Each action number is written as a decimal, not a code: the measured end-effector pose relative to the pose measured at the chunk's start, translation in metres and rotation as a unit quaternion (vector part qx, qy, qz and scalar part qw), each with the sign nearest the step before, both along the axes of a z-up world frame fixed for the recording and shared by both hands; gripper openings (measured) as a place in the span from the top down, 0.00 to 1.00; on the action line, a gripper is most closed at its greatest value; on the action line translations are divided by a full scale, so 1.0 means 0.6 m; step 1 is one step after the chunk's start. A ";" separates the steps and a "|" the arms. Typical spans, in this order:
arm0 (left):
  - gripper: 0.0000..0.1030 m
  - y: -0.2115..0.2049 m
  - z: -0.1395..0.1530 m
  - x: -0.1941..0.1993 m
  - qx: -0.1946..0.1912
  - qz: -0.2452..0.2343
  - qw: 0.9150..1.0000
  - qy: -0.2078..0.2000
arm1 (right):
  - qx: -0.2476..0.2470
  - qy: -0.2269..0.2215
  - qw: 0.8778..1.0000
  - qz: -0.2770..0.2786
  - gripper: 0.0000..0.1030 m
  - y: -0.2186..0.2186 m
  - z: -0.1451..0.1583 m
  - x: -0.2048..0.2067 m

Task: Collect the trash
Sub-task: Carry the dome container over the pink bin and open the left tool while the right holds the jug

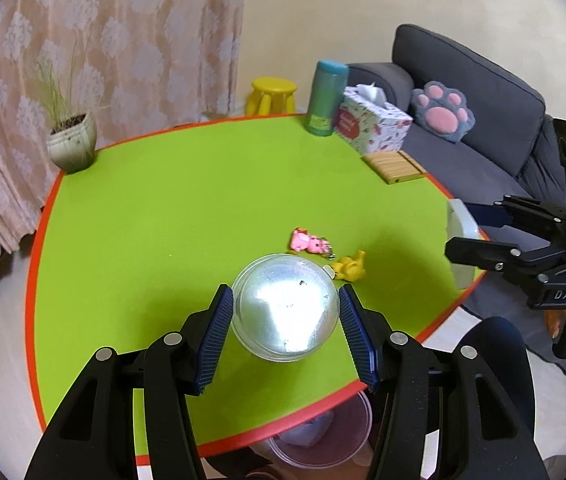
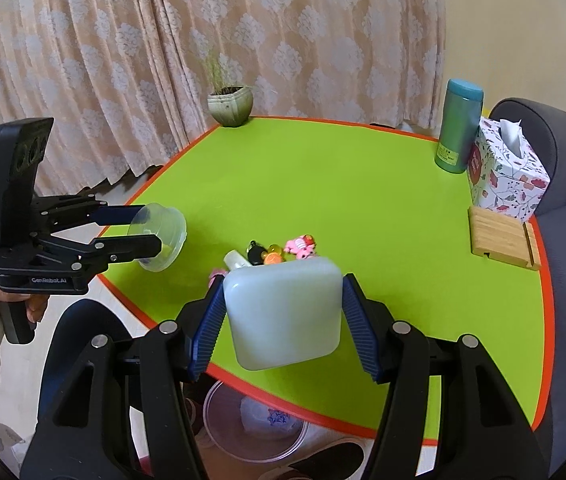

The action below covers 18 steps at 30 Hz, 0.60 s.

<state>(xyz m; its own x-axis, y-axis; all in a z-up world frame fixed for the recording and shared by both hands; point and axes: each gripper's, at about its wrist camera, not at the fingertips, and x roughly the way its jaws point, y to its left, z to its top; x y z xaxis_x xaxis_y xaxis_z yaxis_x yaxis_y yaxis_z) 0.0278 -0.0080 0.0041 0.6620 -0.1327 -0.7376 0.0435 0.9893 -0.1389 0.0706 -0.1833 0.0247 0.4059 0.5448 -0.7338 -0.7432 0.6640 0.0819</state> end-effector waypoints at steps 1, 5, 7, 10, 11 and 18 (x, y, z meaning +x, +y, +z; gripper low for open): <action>0.48 -0.004 0.001 -0.006 -0.002 -0.003 1.000 -0.002 | 0.002 -0.002 1.000 0.001 0.44 -0.002 0.001 -0.008; 0.48 -0.021 0.007 -0.029 -0.002 -0.012 1.000 -0.012 | 0.008 -0.006 1.000 0.007 0.44 -0.009 0.004 -0.033; 0.48 -0.029 0.009 -0.041 -0.004 -0.017 1.000 -0.017 | 0.009 -0.008 1.000 0.010 0.44 -0.013 0.005 -0.050; 0.48 -0.040 0.009 -0.057 -0.007 -0.026 0.999 -0.021 | 0.010 -0.008 1.000 0.013 0.44 -0.020 0.004 -0.071; 0.48 -0.042 0.008 -0.061 -0.007 -0.027 0.999 -0.021 | 0.013 -0.007 1.000 0.014 0.44 -0.022 0.003 -0.076; 0.48 -0.061 -0.001 -0.093 -0.012 -0.041 0.999 -0.022 | 0.012 0.004 1.000 0.012 0.44 -0.036 -0.011 -0.103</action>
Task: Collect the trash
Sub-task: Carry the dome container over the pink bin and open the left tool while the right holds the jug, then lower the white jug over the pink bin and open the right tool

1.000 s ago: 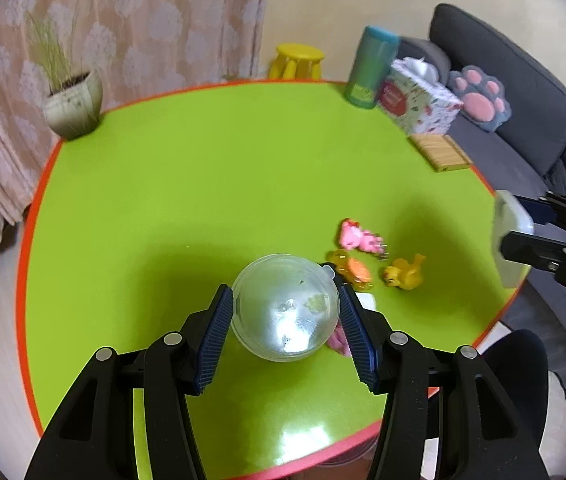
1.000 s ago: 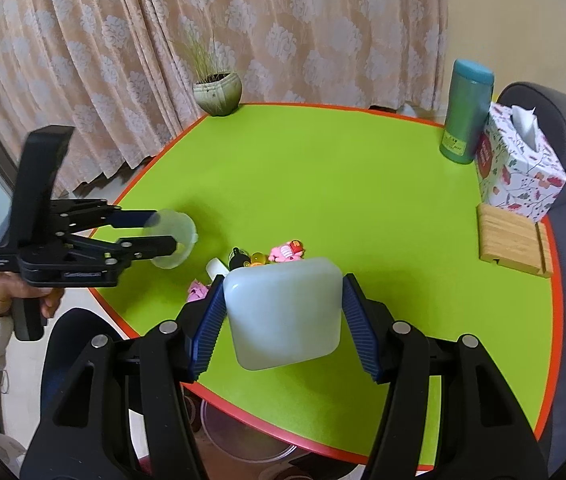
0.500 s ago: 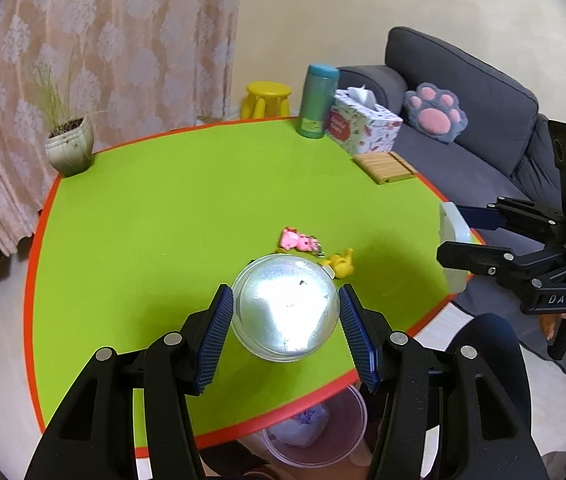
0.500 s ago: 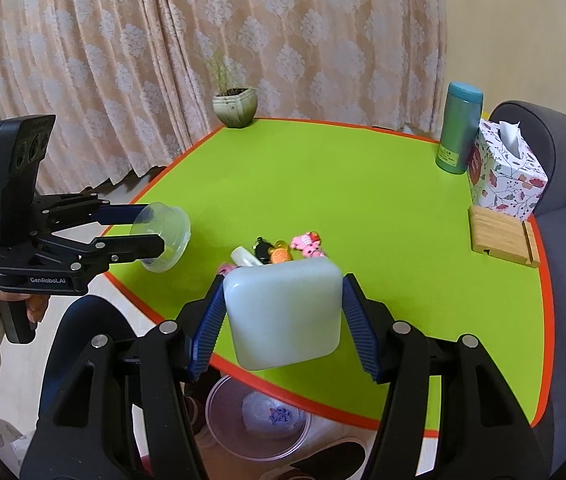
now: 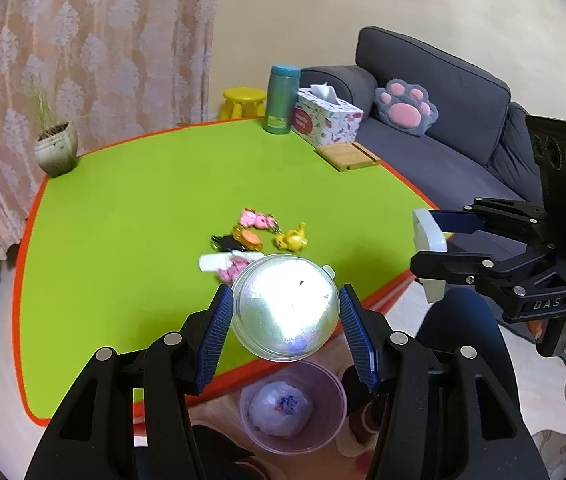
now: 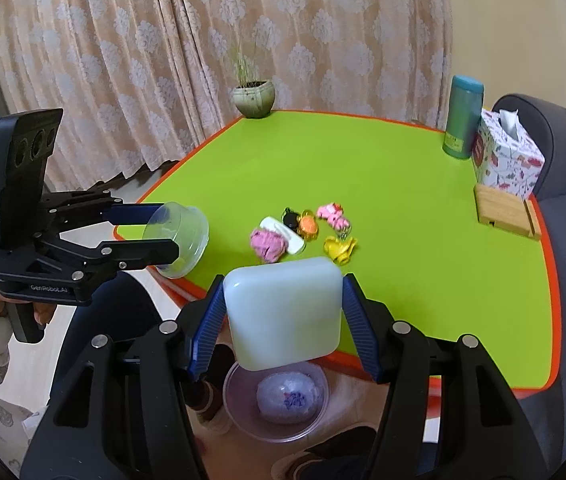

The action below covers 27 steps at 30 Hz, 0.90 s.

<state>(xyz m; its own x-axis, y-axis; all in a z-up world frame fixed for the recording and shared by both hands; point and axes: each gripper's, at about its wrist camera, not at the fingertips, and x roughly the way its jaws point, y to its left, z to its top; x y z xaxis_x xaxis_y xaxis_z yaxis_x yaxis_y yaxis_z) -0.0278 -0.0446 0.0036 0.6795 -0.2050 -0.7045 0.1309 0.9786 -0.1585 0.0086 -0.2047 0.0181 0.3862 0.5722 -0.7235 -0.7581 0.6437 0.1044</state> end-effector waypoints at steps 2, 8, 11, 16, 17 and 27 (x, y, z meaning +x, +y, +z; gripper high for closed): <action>0.48 -0.004 -0.006 -0.007 -0.001 -0.004 1.000 0.004 | -0.001 0.004 1.000 -0.002 0.44 -0.006 -0.006 -0.007; 0.48 -0.020 -0.031 -0.023 -0.003 -0.018 1.000 0.021 | -0.003 0.015 1.000 -0.006 0.44 -0.019 -0.020 -0.023; 0.48 -0.028 -0.041 -0.029 -0.004 -0.025 0.999 0.028 | -0.002 0.017 1.000 -0.008 0.44 -0.025 -0.023 -0.031; 0.48 -0.040 -0.047 -0.030 -0.005 -0.035 0.999 0.034 | 0.001 0.020 1.000 -0.012 0.44 -0.031 -0.022 -0.032; 0.48 -0.041 -0.048 -0.029 -0.005 -0.037 0.999 0.035 | 0.002 0.020 1.000 -0.013 0.44 -0.032 -0.021 -0.032; 0.10 -0.027 -0.042 -0.031 -0.004 -0.009 1.000 0.021 | 0.007 0.021 1.000 -0.015 0.44 -0.038 -0.019 -0.031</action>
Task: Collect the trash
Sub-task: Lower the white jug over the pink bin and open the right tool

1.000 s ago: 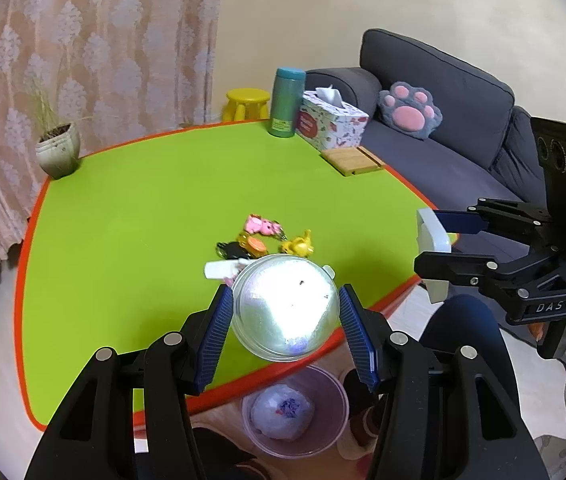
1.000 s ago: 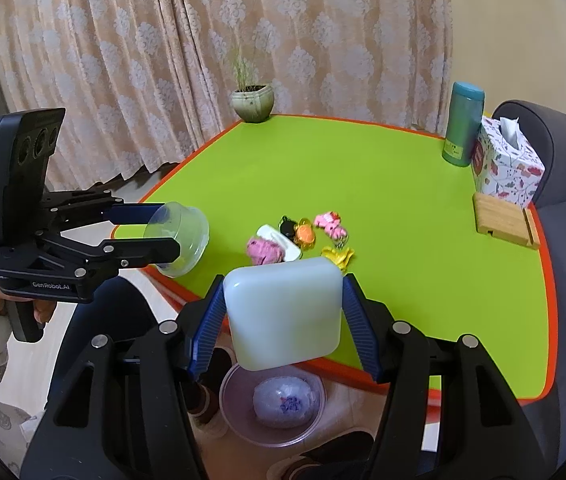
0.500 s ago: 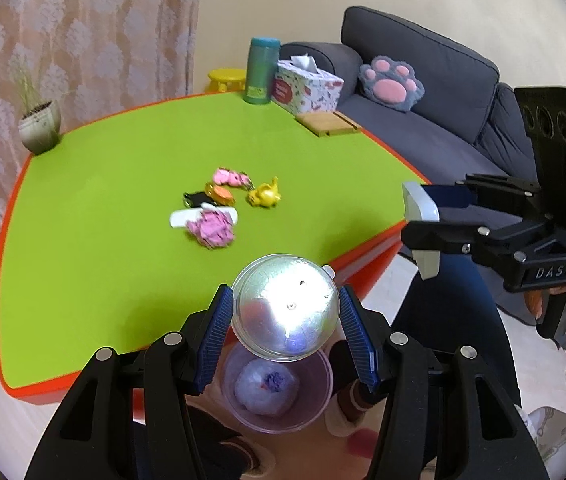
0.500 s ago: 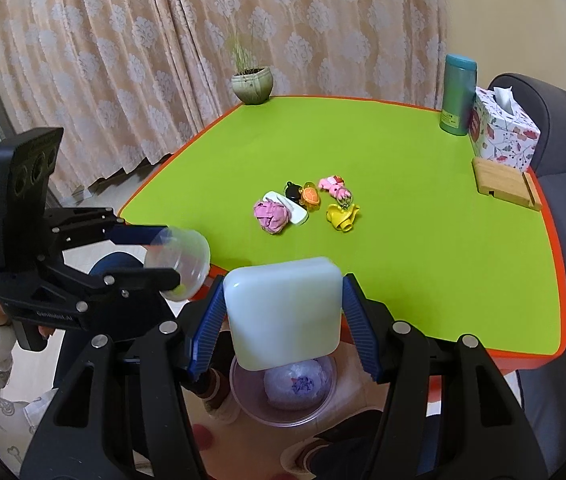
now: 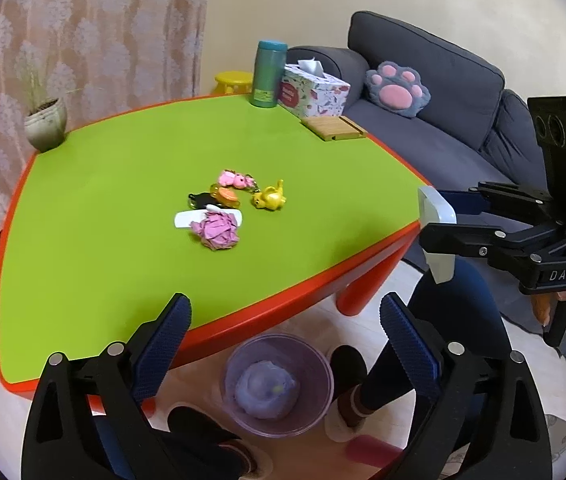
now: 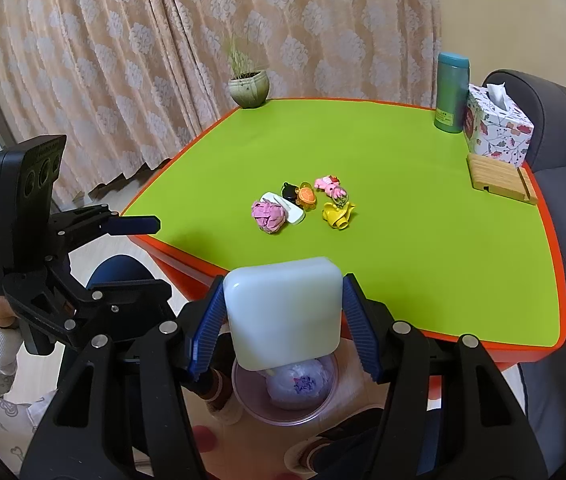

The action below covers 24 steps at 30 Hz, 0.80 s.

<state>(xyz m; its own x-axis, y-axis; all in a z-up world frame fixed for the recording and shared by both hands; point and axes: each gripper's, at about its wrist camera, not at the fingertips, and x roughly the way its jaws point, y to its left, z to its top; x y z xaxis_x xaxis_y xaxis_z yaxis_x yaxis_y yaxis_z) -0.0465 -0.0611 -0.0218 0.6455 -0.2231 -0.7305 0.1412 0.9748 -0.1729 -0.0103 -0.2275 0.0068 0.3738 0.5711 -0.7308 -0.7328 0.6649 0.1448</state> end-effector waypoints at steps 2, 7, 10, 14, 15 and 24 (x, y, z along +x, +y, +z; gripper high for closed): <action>0.09 0.003 0.003 -0.002 0.003 0.006 1.000 -0.004 | -0.001 0.000 1.000 0.001 0.44 0.000 0.000 0.000; 0.08 0.009 0.006 -0.004 0.007 0.018 1.000 -0.011 | 0.000 0.001 1.000 0.002 0.44 0.002 -0.001 -0.003; 0.08 0.017 0.009 -0.006 0.006 0.027 0.999 -0.017 | 0.000 -0.001 1.000 0.002 0.44 0.004 0.000 -0.004; 0.07 0.026 0.015 -0.010 0.009 0.036 0.999 -0.024 | -0.001 -0.003 1.000 0.006 0.44 0.008 0.001 -0.008; 0.07 0.028 0.016 -0.011 0.010 0.038 0.999 -0.024 | -0.001 -0.002 1.000 0.008 0.44 0.009 0.001 -0.009; 0.07 0.053 0.029 -0.022 0.008 0.060 0.998 -0.034 | -0.003 -0.001 1.000 0.027 0.44 0.027 0.003 -0.021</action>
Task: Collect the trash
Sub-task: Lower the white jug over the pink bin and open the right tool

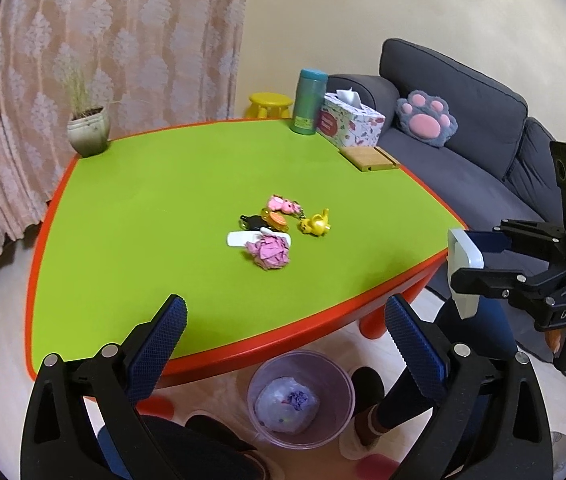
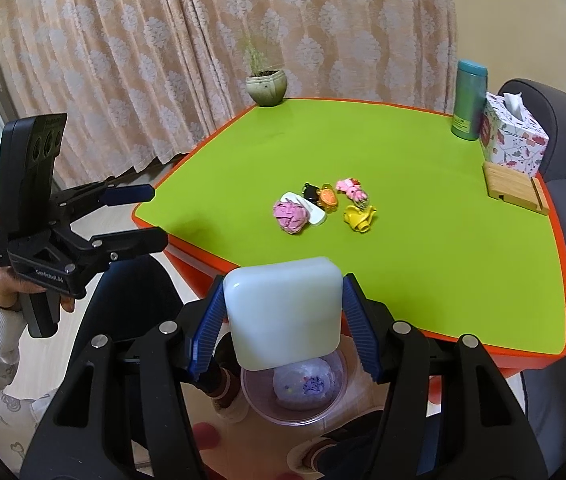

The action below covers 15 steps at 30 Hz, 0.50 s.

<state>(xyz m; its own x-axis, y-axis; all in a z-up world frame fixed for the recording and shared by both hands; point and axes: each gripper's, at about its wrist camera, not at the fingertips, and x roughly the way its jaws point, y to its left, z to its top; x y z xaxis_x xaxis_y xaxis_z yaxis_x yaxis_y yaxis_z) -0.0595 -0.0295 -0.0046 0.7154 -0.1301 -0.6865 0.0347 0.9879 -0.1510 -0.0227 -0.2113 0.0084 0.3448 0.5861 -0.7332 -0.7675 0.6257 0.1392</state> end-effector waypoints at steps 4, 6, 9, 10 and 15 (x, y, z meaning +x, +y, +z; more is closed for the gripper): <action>0.07 0.007 0.003 -0.004 -0.002 0.007 1.000 -0.004 | -0.003 0.002 1.000 0.012 0.44 0.014 -0.001 -0.005; 0.07 0.012 0.002 -0.007 -0.004 0.010 1.000 -0.005 | -0.002 0.004 1.000 0.020 0.44 0.022 -0.001 -0.009; 0.07 0.016 0.001 -0.012 -0.005 0.013 1.000 -0.005 | -0.001 0.007 1.000 0.030 0.43 0.032 -0.003 -0.010; 0.07 0.018 0.000 -0.012 -0.006 0.014 1.000 -0.005 | -0.001 0.008 0.999 0.032 0.40 0.034 -0.003 -0.010; 0.07 0.027 -0.002 -0.015 -0.008 0.019 1.000 -0.006 | 0.004 0.011 1.000 0.027 0.14 0.036 -0.004 -0.003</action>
<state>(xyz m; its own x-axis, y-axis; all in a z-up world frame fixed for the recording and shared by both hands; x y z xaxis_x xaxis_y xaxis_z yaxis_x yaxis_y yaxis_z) -0.0685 -0.0133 -0.0059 0.7277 -0.1136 -0.6764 -0.0003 0.9861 -0.1660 -0.0247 -0.1895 0.0057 0.2953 0.6101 -0.7352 -0.7972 0.5814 0.1623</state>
